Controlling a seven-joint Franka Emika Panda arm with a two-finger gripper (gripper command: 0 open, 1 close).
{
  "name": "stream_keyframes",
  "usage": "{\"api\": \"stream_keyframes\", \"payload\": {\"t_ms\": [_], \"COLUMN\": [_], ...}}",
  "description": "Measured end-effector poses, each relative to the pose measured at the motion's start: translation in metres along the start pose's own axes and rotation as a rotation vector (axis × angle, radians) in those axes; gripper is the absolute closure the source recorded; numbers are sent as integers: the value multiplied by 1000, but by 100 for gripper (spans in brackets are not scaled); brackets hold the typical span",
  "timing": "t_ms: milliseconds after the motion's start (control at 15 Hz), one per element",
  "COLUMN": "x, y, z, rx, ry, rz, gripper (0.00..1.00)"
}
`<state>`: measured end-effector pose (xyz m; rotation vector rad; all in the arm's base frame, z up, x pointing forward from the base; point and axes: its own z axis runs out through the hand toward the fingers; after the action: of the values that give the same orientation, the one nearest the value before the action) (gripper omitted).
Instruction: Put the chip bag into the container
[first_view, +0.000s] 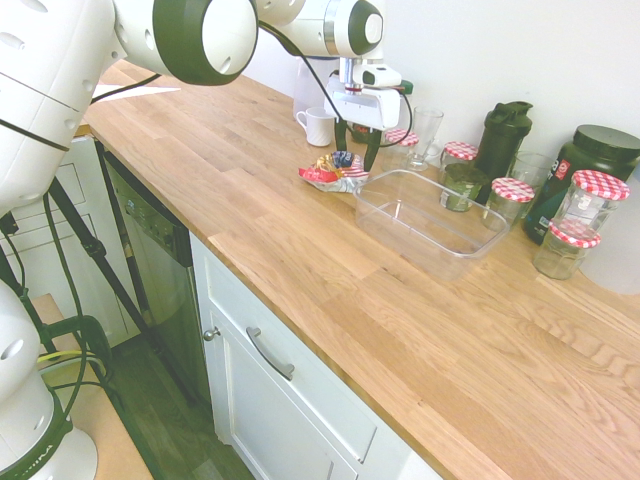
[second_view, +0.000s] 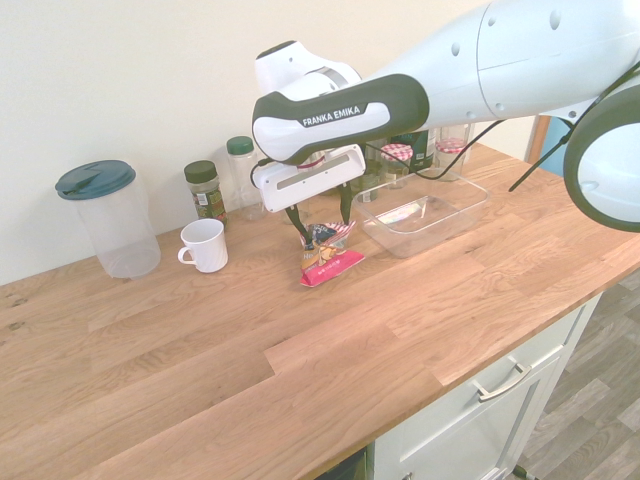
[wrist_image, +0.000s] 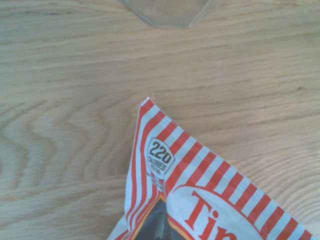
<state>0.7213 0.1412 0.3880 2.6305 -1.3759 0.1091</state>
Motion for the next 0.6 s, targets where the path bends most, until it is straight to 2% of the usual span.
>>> {"api": "stream_keyframes", "payload": {"t_ms": [600], "x": [-3], "y": [-2], "z": [6], "rx": [-5], "ry": [-12], "rz": [-14], "gripper": [100]}}
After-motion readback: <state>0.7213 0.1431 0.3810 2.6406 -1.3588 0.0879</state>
